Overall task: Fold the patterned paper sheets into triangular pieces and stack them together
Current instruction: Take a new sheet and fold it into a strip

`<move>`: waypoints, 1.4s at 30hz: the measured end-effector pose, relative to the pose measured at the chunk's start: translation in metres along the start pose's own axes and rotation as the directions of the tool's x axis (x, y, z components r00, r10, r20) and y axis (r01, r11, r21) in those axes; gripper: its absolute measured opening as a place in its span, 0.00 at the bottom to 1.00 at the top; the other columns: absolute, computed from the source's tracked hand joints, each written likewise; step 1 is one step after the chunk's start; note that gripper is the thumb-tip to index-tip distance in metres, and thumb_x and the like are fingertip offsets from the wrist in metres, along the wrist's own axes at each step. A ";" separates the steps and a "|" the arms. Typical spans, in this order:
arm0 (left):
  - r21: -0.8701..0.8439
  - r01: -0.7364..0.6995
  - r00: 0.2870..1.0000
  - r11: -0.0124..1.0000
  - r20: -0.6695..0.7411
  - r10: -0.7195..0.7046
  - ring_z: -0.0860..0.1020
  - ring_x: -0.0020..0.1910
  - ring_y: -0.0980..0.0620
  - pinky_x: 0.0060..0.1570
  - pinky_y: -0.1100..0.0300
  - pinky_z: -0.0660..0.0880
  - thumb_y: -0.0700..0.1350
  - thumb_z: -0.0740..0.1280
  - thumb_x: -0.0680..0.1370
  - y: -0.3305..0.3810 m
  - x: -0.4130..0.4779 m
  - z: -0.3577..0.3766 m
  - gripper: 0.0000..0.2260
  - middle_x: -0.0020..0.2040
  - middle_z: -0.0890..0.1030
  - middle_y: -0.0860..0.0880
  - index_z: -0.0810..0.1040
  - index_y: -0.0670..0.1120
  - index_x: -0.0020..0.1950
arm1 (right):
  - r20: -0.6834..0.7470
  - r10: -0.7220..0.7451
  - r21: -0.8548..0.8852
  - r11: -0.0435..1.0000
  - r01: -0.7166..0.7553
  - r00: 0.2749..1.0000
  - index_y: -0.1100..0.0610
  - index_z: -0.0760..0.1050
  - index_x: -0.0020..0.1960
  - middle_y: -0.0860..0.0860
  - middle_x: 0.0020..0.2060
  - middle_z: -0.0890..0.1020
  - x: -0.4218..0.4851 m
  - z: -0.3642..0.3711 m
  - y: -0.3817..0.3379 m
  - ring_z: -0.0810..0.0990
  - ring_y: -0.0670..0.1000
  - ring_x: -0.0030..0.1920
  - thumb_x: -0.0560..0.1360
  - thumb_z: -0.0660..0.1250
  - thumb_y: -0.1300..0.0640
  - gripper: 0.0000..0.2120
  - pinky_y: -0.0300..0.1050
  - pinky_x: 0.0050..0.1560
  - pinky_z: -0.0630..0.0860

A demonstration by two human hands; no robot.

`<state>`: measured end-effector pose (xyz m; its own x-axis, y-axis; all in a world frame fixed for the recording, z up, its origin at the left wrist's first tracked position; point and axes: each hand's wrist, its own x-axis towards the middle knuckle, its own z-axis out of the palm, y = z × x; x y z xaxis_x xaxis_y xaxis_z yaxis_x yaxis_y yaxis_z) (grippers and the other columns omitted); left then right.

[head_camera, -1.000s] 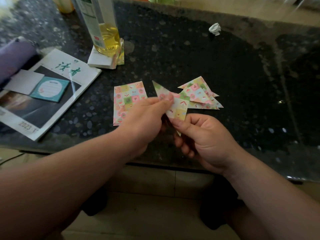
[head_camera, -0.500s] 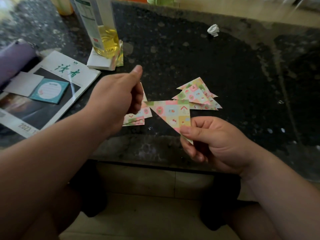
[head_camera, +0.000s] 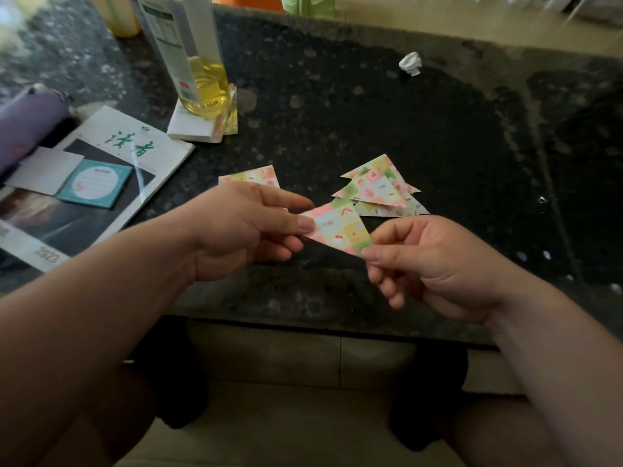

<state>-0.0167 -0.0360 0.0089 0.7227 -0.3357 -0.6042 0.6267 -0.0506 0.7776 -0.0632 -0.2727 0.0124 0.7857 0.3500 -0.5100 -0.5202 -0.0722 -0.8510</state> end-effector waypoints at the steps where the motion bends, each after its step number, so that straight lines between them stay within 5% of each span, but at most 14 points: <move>1: -0.010 -0.012 1.000 1.000 -0.018 0.012 0.79 0.29 0.56 0.26 0.65 0.76 0.38 0.74 0.66 0.000 0.000 0.001 0.24 0.38 0.84 0.45 0.79 0.41 0.62 | -0.048 0.011 0.013 1.000 -0.010 0.999 0.61 0.80 0.43 0.58 0.33 0.82 0.001 -0.003 -0.001 0.79 0.50 0.28 0.67 0.74 0.59 0.07 0.40 0.25 0.76; 6: 0.027 -0.071 0.991 0.997 -0.114 0.074 0.77 0.25 0.54 0.24 0.64 0.73 0.43 0.76 0.65 -0.001 0.003 0.012 0.24 0.33 0.82 0.44 0.80 0.43 0.60 | -0.175 0.133 0.026 0.991 -0.131 0.976 0.63 0.81 0.45 0.56 0.32 0.81 0.007 -0.010 0.001 0.77 0.48 0.29 0.75 0.73 0.63 0.03 0.38 0.25 0.74; 14: 0.037 -0.156 0.983 0.987 -0.093 0.159 0.75 0.24 0.54 0.22 0.64 0.71 0.44 0.75 0.67 -0.004 0.002 0.016 0.26 0.31 0.80 0.45 0.80 0.49 0.65 | -0.108 0.125 -0.007 0.992 -0.126 0.986 0.61 0.77 0.38 0.54 0.27 0.71 0.001 -0.020 -0.001 0.65 0.46 0.22 0.79 0.69 0.58 0.12 0.35 0.18 0.60; 17: 0.055 -0.087 0.996 0.995 0.036 0.085 0.80 0.29 0.50 0.28 0.60 0.77 0.44 0.76 0.70 -0.002 0.000 0.011 0.27 0.36 0.82 0.42 0.77 0.48 0.69 | -0.079 0.084 -0.055 0.995 -0.088 0.993 0.62 0.76 0.39 0.54 0.25 0.71 -0.005 -0.023 -0.007 0.64 0.46 0.20 0.75 0.70 0.56 0.11 0.35 0.18 0.59; 21: 0.238 0.032 0.941 0.971 0.319 -0.110 0.84 0.51 0.45 0.48 0.53 0.82 0.49 0.78 0.71 -0.002 -0.004 0.003 0.25 0.55 0.85 0.40 0.81 0.44 0.66 | 0.040 0.069 -0.238 0.970 -0.057 0.997 0.59 0.78 0.36 0.53 0.23 0.72 -0.012 -0.017 -0.012 0.65 0.46 0.19 0.70 0.71 0.51 0.11 0.33 0.18 0.60; 23: 0.269 0.059 0.919 0.961 0.362 -0.158 0.85 0.48 0.46 0.47 0.55 0.82 0.46 0.77 0.71 -0.006 -0.005 0.010 0.19 0.53 0.85 0.38 0.83 0.40 0.59 | 0.120 0.074 -0.313 0.949 -0.033 0.990 0.56 0.79 0.35 0.53 0.23 0.74 -0.014 -0.010 -0.013 0.67 0.45 0.20 0.71 0.71 0.50 0.11 0.34 0.20 0.62; 28: 0.240 0.104 0.939 0.965 0.298 -0.175 0.82 0.32 0.50 0.33 0.61 0.79 0.42 0.77 0.65 -0.010 -0.005 0.023 0.05 0.40 0.85 0.40 0.87 0.42 0.39 | 0.111 0.032 -0.344 0.939 0.008 0.993 0.57 0.81 0.37 0.54 0.27 0.78 -0.011 -0.004 -0.012 0.72 0.46 0.22 0.69 0.74 0.51 0.09 0.36 0.20 0.67; 33: 0.188 0.064 0.970 0.980 0.218 -0.105 0.81 0.32 0.51 0.33 0.60 0.79 0.39 0.77 0.63 -0.013 -0.006 0.028 0.09 0.37 0.84 0.41 0.85 0.37 0.41 | 0.082 0.002 -0.350 0.936 0.027 0.997 0.63 0.82 0.44 0.57 0.33 0.84 -0.008 -0.002 -0.007 0.78 0.49 0.27 0.75 0.74 0.64 0.02 0.41 0.23 0.75; 42: 0.131 -0.025 0.996 0.991 0.088 0.013 0.84 0.32 0.46 0.29 0.60 0.80 0.34 0.77 0.58 -0.013 -0.008 0.036 0.25 0.40 0.84 0.35 0.73 0.40 0.52 | -0.029 0.006 -0.366 0.931 -0.016 1.000 0.64 0.81 0.41 0.58 0.30 0.83 -0.001 0.008 -0.005 0.77 0.49 0.24 0.75 0.72 0.67 0.04 0.40 0.22 0.73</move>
<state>-0.0409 -0.0663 0.0102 0.7024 -0.4181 -0.5761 0.5649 -0.1648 0.8085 -0.0638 -0.2650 0.0185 0.7920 0.3228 -0.5182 -0.3740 -0.4144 -0.8297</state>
